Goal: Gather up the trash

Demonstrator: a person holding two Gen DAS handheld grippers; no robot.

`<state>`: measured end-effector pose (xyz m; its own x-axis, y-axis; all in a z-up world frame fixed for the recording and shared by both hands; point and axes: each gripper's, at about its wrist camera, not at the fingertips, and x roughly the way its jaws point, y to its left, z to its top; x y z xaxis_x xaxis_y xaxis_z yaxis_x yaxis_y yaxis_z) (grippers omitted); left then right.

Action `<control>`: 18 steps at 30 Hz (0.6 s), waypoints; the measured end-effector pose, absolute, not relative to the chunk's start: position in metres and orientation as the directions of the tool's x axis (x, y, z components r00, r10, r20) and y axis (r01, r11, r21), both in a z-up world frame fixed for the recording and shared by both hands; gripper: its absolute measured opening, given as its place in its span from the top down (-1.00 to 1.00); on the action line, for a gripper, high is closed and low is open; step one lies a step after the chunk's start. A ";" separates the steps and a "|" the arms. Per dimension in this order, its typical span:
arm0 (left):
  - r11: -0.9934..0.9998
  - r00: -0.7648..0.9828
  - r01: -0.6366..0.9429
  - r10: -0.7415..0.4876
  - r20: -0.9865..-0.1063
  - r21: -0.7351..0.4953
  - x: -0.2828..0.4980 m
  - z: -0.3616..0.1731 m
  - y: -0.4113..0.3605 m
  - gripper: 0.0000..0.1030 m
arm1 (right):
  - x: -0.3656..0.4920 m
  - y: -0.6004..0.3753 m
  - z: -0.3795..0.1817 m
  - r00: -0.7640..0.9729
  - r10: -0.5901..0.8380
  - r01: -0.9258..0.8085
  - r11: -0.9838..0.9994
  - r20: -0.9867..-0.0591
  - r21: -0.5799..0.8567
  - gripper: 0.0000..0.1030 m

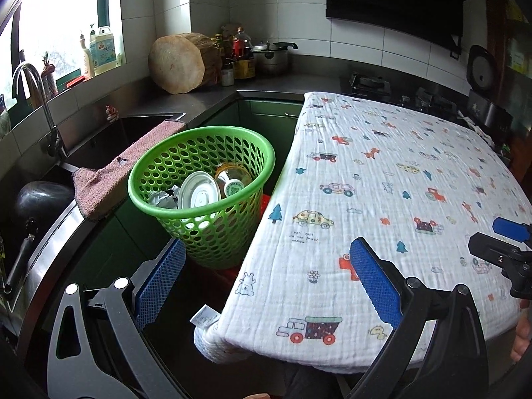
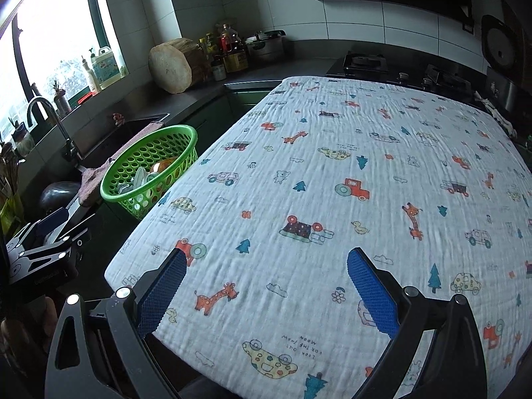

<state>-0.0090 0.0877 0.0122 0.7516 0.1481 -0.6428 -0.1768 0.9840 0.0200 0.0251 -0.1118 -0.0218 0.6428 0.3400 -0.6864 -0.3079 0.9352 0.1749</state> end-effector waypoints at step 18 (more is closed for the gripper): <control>0.987 0.753 -0.159 0.139 -0.643 0.027 -0.014 0.014 0.081 -0.90 | 0.027 -0.112 -0.028 0.634 0.339 -0.306 0.935 -0.695 0.177 -0.84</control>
<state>-0.0140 0.0814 0.0140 0.7528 0.1392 -0.6434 -0.1594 0.9868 0.0270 0.0267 -0.1120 -0.0280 0.6341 0.3391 -0.6949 -0.3060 0.9354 0.1772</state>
